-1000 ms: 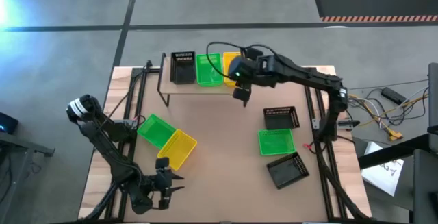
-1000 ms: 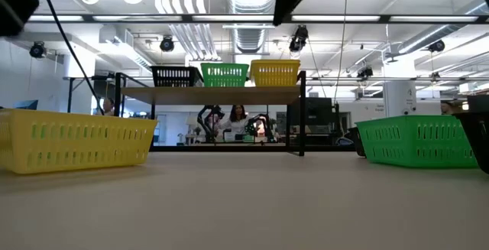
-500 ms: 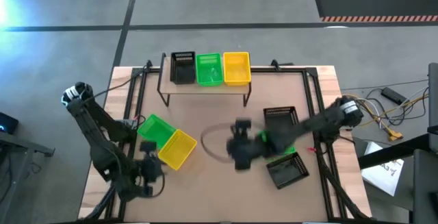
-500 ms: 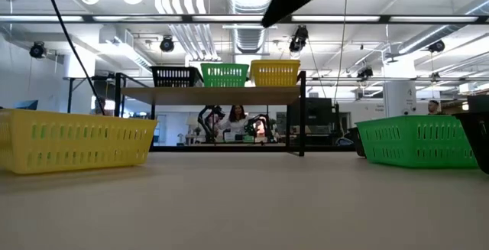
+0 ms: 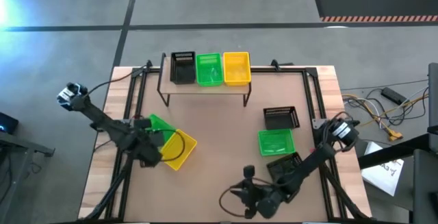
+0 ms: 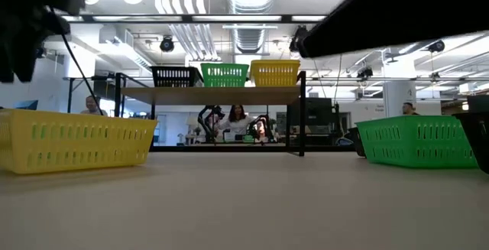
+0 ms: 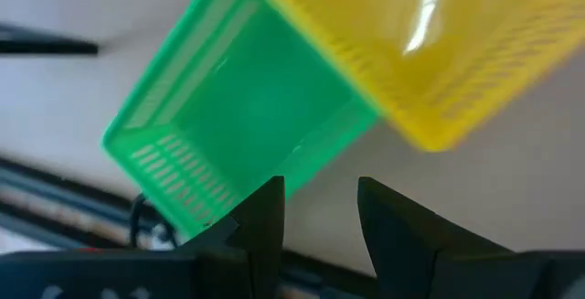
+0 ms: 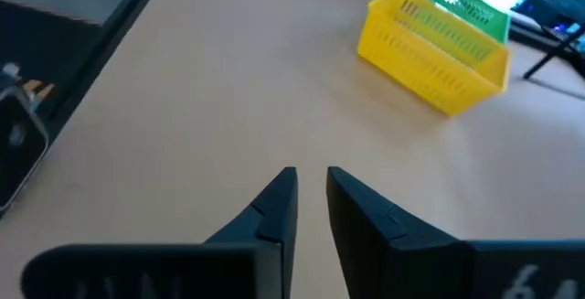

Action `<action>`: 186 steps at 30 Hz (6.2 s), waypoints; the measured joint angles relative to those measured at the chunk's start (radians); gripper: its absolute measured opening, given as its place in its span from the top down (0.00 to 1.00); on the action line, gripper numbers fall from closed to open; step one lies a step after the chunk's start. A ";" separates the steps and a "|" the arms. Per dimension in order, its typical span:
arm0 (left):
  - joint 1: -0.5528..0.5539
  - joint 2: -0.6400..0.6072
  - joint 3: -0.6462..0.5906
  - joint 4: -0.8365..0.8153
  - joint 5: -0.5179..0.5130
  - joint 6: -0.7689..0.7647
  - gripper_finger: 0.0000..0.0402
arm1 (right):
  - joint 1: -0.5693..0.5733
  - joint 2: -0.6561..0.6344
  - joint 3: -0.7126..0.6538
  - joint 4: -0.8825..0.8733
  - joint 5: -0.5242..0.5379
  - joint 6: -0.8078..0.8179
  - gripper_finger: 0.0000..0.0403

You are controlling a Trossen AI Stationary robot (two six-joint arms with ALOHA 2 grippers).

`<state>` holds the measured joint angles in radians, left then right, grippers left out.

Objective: Stack baskets on shelf by color
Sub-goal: Stack the left green bin on top of the green bin on the shelf

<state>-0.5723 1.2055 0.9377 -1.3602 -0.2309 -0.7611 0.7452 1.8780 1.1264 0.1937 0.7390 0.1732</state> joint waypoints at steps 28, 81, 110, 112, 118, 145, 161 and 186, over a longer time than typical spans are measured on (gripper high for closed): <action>0.628 0.035 -0.173 0.754 0.287 0.407 0.69 | -0.001 0.065 0.056 0.021 0.049 -0.031 0.87; 0.167 0.074 -0.119 0.481 0.085 0.311 0.69 | -0.001 0.063 0.043 0.022 0.048 0.013 0.87; 0.167 0.068 -0.125 0.554 -0.197 0.021 0.69 | -0.002 0.063 0.036 0.021 0.048 0.036 0.87; 0.170 0.081 -0.145 0.552 -0.202 -0.014 0.69 | -0.002 0.063 0.036 0.021 0.048 0.036 0.87; 0.173 0.122 -0.176 0.568 -0.205 -0.044 0.69 | -0.002 0.063 0.036 0.021 0.049 0.036 0.87; 0.191 0.151 -0.181 0.645 -0.275 -0.094 0.69 | -0.001 0.063 0.031 0.021 0.049 0.048 0.87; 0.191 0.148 -0.181 0.642 -0.031 0.003 0.96 | -0.001 0.063 0.031 0.021 0.048 0.052 0.87; 0.238 0.151 0.629 0.347 -0.087 0.551 1.00 | -0.001 0.063 0.031 0.021 0.048 0.052 0.87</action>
<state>-0.3348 1.3569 1.5670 -1.0129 -0.3177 -0.2099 0.7437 1.9408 1.1573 0.2146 0.7872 0.2249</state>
